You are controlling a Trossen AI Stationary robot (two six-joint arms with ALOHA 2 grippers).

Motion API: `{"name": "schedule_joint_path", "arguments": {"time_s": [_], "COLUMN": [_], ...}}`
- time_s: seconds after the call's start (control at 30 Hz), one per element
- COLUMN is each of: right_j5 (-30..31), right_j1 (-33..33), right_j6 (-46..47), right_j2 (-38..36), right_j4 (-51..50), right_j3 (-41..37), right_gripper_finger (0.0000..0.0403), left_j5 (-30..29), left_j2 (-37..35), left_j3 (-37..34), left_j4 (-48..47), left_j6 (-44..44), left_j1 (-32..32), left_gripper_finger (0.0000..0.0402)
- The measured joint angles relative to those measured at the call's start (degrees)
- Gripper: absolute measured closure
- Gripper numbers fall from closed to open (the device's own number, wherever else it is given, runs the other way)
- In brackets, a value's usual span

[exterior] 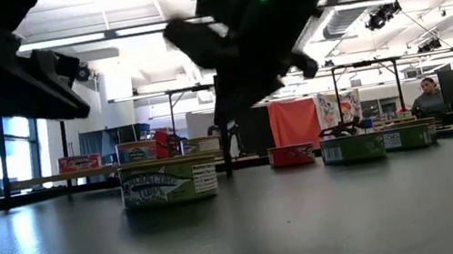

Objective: Stack canned seafood by type on shelf
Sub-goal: Put the green tuna can on the shelf aligned with the other green tuna can

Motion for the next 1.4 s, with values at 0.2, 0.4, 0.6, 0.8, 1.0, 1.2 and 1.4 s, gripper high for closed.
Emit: {"name": "schedule_joint_path", "arguments": {"time_s": [0.2, 0.4, 0.6, 0.8, 1.0, 1.2, 1.4], "right_j5": [4.1, 5.0, 5.6, 6.5, 2.3, -3.0, -6.8], "right_j1": [6.2, 7.7, 6.8, 6.4, 6.1, 5.1, 5.4], "right_j6": [5.0, 8.8, 8.8, 6.5, 4.8, 1.4, -4.6], "right_j2": [0.9, 1.8, 2.7, 3.9, 4.1, 4.1, 4.1], "right_j4": [-0.1, -0.3, 0.8, 4.1, 5.8, 6.4, 6.9], "right_j3": [0.0, 0.0, 0.0, 0.0, 0.0, 0.0, 0.0], "right_gripper_finger": [0.0403, 0.0403, 0.0403, 0.0403, 0.0395, 0.0331, 0.0258], "left_j5": [3.7, 8.2, 8.6, 12.5, 8.6, 7.3, 2.9], "left_j2": [7.6, 12.9, 16.3, 16.4, 16.5, 14.6, 8.5], "left_j3": [0.2, 3.3, 4.0, 3.8, 3.7, 3.7, 3.7], "left_j4": [9.6, 7.9, 7.8, 5.4, 5.0, 5.2, 5.3], "left_j6": [5.7, 10.3, 12.8, 11.9, 11.7, 10.6, 11.7], "left_j1": [1.1, 3.7, 4.9, 5.4, 5.5, 5.0, 2.0], "left_gripper_finger": [0.0314, 0.0259, 0.0258, 0.0358, 0.039, 0.0399, 0.0397]}}
